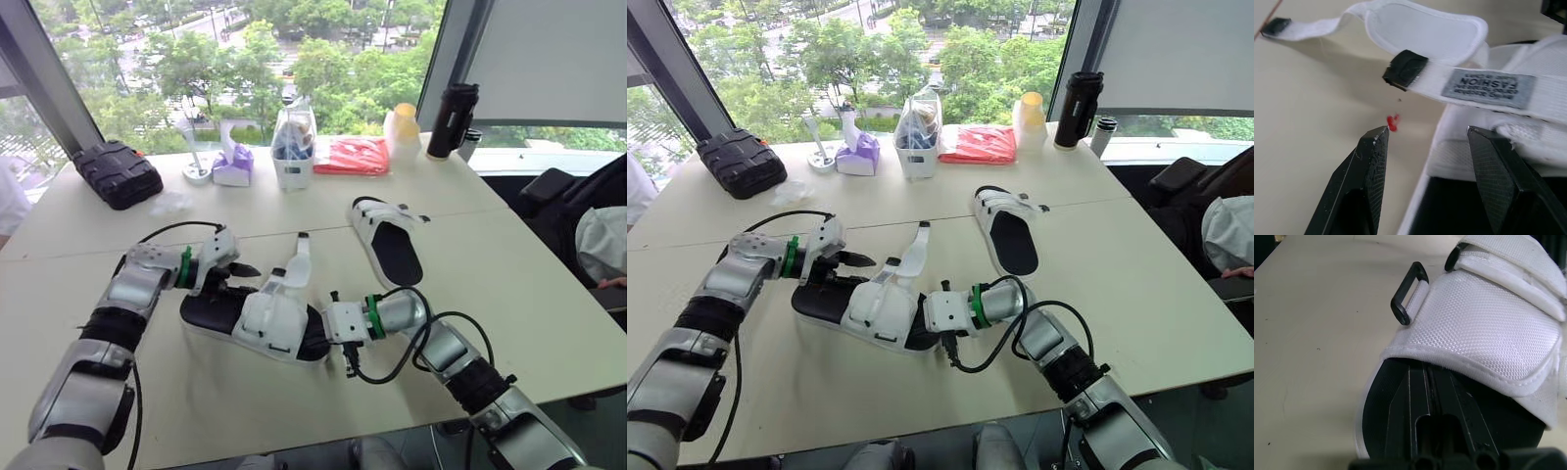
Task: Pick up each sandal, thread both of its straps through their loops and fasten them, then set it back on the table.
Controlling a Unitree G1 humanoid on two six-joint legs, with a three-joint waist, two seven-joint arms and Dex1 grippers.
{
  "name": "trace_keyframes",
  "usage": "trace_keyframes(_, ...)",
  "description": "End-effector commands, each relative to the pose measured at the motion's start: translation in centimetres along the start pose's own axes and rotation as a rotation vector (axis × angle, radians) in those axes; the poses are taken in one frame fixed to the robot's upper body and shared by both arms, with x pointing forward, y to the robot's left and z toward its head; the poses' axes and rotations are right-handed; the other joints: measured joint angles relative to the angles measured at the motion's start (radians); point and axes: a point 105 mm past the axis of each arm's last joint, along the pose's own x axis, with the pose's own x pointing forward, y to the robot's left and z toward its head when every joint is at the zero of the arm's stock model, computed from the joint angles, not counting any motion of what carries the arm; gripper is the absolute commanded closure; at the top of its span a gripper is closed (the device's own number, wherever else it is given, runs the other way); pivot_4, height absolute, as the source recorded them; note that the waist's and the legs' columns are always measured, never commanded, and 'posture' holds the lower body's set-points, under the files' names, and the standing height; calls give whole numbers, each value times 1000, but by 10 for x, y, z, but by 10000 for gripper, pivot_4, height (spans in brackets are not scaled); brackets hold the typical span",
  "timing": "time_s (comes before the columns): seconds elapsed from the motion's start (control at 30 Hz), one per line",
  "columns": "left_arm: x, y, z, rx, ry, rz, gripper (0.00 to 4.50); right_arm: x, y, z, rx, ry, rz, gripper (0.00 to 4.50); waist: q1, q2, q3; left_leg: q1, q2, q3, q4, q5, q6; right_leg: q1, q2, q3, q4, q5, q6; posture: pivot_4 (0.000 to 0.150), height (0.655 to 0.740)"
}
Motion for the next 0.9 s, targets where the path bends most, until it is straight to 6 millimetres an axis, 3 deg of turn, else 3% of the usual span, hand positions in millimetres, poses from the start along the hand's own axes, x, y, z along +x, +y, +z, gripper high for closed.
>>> trace_keyframes(0.03, 1, -30, -12, -109, 37, -153, 18765, 5, 23, -26, 72, 93, 89, 45000, -1, 0, 0, 0, 0, 0, 0, 0, 1, 0, 0, 0, 0, 0, 0, 1500, 7400)
trace_keyframes(0.33, -16, -79, -23, -332, 77, -281, 18765, -8, 1, -24, 31, 108, 50, 45000, 5, 2, 1, 0, 0, 1, 0, -3, 3, 0, -1, 1, 0, -1, 0, 1500, 7400)
trace_keyframes(0.57, -20, -47, -16, -289, 12, -89, 18765, -9, -2, -24, 27, 106, 48, 45000, 23, 2, 3, 0, -1, 1, 1, -3, 2, 1, -2, 0, -1, -1, 0, 1500, 7400)
trace_keyframes(0.7, -34, -29, 9, -320, -123, -38, 18765, -5, 2, -23, 27, 99, 60, 45000, 26, 1, 4, 0, 0, 0, 2, -2, 2, 0, -1, 0, 0, -1, 0, 1500, 7400)
trace_keyframes(0.9, -52, -33, 28, -406, -256, -73, 18765, -2, 4, -22, 30, 92, 64, 45000, 22, 2, 5, -2, 0, 0, 2, -2, 2, -2, 0, 0, 0, -1, -1, 1500, 7400)
